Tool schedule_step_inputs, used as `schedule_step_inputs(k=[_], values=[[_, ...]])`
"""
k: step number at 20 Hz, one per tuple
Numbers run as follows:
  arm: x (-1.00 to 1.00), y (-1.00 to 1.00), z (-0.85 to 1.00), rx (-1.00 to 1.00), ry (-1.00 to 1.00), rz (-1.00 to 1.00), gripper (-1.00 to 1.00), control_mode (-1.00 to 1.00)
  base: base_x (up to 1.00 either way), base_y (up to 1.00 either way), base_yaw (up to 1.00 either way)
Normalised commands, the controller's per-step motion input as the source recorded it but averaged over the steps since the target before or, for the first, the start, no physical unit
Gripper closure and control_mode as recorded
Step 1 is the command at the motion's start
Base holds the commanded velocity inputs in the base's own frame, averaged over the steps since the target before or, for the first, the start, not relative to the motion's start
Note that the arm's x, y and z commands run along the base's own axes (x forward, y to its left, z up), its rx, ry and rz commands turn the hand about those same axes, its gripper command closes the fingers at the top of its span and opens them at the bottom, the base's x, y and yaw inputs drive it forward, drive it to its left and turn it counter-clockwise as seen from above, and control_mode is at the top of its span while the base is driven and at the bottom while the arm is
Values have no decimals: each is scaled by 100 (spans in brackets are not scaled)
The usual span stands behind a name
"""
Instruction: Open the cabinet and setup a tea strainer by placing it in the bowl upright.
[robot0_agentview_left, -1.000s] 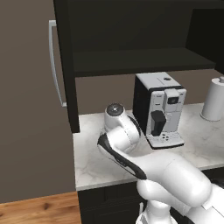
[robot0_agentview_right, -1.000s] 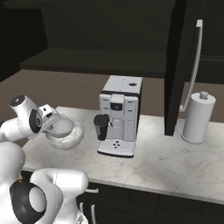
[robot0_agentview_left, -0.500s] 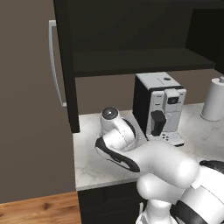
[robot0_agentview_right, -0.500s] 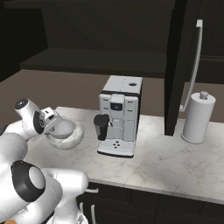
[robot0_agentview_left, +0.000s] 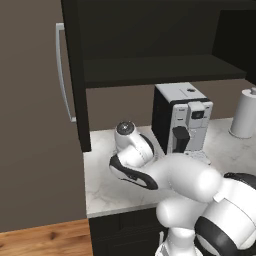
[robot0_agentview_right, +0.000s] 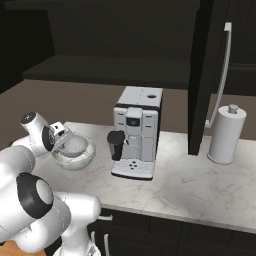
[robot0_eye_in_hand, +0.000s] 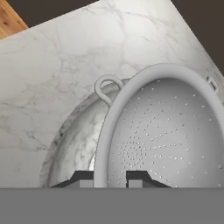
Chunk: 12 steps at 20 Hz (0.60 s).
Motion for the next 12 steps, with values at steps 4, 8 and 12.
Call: schedule_step_inputs(k=[4,8,12], values=[[14,0,-9,0,0,0,100,-100,0,0,0],[9,0,-14,0,0,0,100,-100,0,0,0],[0,0,-12,0,0,0,100,-100,0,0,0]])
